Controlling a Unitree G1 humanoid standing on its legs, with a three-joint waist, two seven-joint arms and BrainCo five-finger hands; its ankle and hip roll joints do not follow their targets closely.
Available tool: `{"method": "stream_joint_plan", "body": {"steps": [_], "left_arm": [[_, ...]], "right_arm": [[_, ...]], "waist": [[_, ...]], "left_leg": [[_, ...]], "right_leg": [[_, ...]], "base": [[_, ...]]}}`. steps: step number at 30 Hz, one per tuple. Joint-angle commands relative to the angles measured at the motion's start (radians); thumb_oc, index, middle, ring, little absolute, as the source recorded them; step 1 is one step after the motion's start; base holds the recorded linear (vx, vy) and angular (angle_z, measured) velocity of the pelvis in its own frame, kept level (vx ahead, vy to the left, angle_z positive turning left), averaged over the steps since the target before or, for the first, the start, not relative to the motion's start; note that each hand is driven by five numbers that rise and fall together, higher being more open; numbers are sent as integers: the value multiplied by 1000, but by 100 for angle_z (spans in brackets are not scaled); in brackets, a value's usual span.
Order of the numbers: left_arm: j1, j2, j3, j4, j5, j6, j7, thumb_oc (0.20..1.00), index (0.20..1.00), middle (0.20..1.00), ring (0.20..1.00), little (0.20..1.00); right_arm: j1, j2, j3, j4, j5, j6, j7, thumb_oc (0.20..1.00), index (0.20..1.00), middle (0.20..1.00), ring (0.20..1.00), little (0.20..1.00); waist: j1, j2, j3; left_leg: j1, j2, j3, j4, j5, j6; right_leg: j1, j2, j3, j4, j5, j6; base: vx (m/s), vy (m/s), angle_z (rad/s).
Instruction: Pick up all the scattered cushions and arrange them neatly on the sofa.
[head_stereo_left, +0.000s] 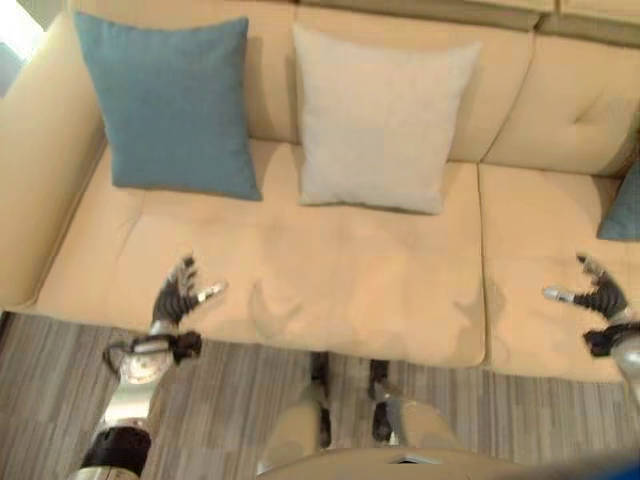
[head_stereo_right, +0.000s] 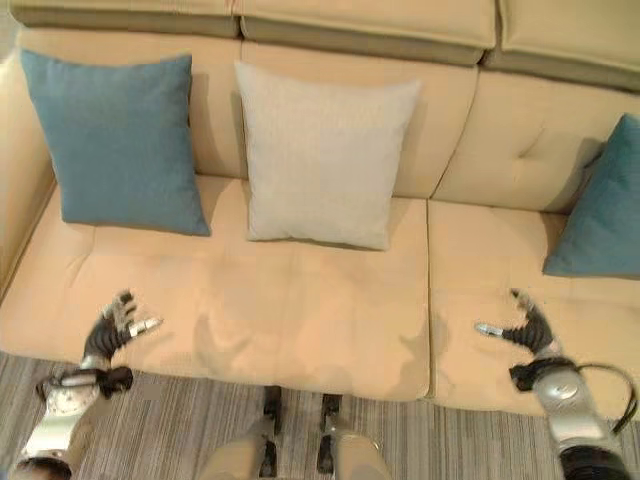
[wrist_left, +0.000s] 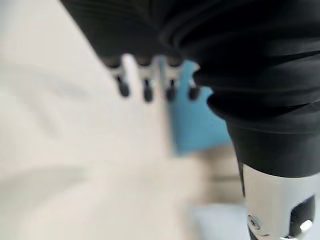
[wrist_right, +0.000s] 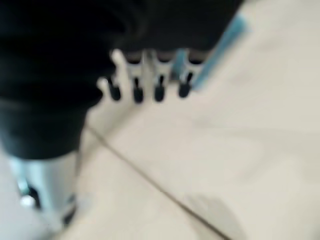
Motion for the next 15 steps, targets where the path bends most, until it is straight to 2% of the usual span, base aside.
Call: {"method": "stream_joint_plan", "body": {"steps": [1, 2, 6, 7, 11, 15], "left_arm": [[-40, -32, 12, 218, 147, 27, -13, 1000, 1000, 1000, 1000, 1000], [-41, -31, 13, 218, 147, 27, -13, 1000, 1000, 1000, 1000, 1000], [-17, -121, 21, 460, 241, 60, 1, 1000, 1000, 1000, 1000, 1000], [-17, -121, 21, 460, 241, 59, 1, 1000, 1000, 1000, 1000, 1000], [7, -179, 68, 586, 224, 91, 17, 1000, 1000, 1000, 1000, 1000], [7, -191, 42, 603, 257, 98, 8, 1000, 1000, 1000, 1000, 1000]], "right_arm": [[-9, 42, 89, 151, -111, 10, 0, 1000, 1000, 1000, 1000, 1000], [-9, 42, 89, 151, -111, 10, 0, 1000, 1000, 1000, 1000, 1000], [17, 161, 120, 358, -133, 35, -6, 1000, 1000, 1000, 1000, 1000], [16, 161, 121, 359, -133, 34, -6, 1000, 1000, 1000, 1000, 1000], [37, 261, 93, 512, -76, 62, -7, 1000, 1000, 1000, 1000, 1000], [47, 282, 101, 539, -73, 69, -2, 1000, 1000, 1000, 1000, 1000]], "waist": [[-6, -20, -83], [-7, -21, -85], [-11, -18, -118], [-11, -18, -117], [-5, -22, -142], [-2, -23, -150]], "left_leg": [[78, 27, 111, 5, 4, -43], [74, 26, 111, 5, 6, -43], [115, 28, 114, 5, 1, -44], [117, 28, 114, 5, 1, -44], [153, 30, 116, 5, -5, -41], [168, 37, 113, 5, -2, -41]], "right_leg": [[46, -73, -16, 3, 42, 131], [42, -73, -17, 3, 43, 131], [88, -67, -17, 3, 30, 129], [89, -67, -17, 3, 30, 129], [127, -57, -14, 3, 18, 124], [149, -47, -10, 3, 6, 117]], "base": [[0, 0, 0], [0, 0, 0], [0, 0, 0], [0, 0, 0], [-44, -29, 0], [-88, -55, -1]]}}
